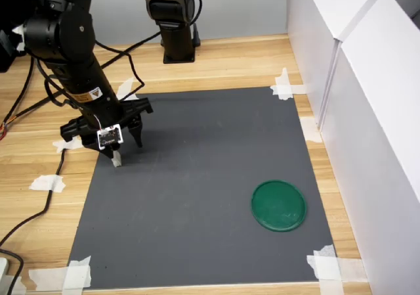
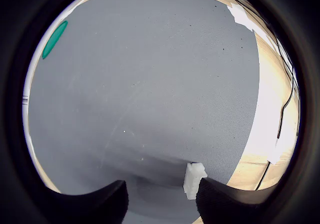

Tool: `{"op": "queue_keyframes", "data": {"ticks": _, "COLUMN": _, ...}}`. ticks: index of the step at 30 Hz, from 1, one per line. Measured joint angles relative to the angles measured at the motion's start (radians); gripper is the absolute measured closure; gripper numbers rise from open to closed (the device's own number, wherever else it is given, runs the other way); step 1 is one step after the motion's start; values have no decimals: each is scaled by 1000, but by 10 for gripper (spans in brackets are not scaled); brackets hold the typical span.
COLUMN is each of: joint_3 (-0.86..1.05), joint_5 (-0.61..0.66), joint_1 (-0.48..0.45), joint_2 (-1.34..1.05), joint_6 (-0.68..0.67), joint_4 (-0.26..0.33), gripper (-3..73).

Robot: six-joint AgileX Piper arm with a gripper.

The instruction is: Grasp a white terminal and put it on the green lid.

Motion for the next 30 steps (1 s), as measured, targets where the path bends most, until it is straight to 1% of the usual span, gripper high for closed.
{"op": "queue_keyframes", "data": {"ticks": 9, "joint_3": 0, "joint_5": 11, "joint_1": 0, "joint_2": -1, "joint_6": 17, "joint_4": 0, "gripper": 127}}
{"op": "queue_keyframes", "data": {"ticks": 16, "joint_3": 0, "joint_5": 27, "joint_1": 0, "joint_2": -9, "joint_6": 35, "joint_4": -26, "gripper": 127}}
{"op": "queue_keyframes", "data": {"ticks": 22, "joint_3": 0, "joint_5": 30, "joint_1": -3, "joint_2": -15, "joint_6": 38, "joint_4": -27, "gripper": 127}}
{"op": "queue_keyframes", "data": {"ticks": 30, "joint_3": -64, "joint_5": 29, "joint_1": -73, "joint_2": -14, "joint_6": 5, "joint_4": -14, "gripper": 129}}
